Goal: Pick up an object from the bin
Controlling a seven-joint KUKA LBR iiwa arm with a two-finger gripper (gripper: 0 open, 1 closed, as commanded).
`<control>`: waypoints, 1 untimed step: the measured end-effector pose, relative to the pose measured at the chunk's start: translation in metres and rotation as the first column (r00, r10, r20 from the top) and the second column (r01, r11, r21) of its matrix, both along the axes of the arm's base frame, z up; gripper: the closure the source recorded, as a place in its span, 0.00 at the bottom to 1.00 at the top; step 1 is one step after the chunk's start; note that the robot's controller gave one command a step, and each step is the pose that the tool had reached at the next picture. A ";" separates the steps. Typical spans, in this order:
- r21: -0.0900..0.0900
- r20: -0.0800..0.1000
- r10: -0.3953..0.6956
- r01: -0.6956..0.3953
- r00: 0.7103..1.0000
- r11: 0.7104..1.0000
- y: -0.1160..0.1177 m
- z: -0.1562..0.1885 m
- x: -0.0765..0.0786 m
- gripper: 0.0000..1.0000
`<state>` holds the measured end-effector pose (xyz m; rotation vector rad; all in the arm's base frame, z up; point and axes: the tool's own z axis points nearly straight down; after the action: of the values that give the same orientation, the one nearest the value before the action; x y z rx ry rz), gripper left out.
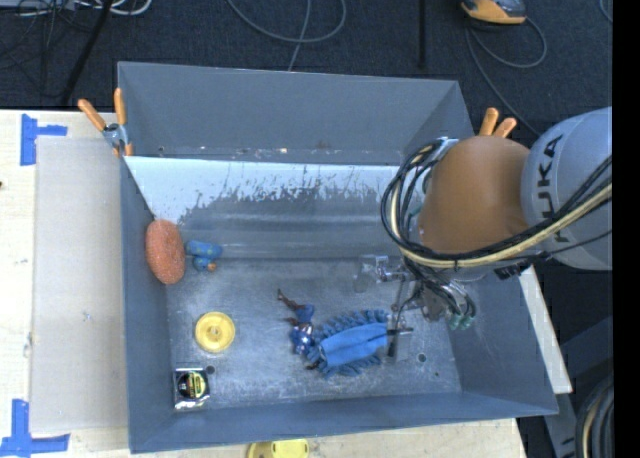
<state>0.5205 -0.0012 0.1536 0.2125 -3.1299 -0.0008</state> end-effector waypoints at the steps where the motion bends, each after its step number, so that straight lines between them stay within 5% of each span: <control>1: 0.000 0.005 0.128 -0.128 0.992 0.992 0.001 -0.008 0.001 0.00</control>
Offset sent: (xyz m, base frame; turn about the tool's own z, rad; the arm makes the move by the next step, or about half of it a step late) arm -0.0023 0.0153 -0.0836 -0.1464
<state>0.5210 -0.0004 0.1457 0.4133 -3.1146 -0.0003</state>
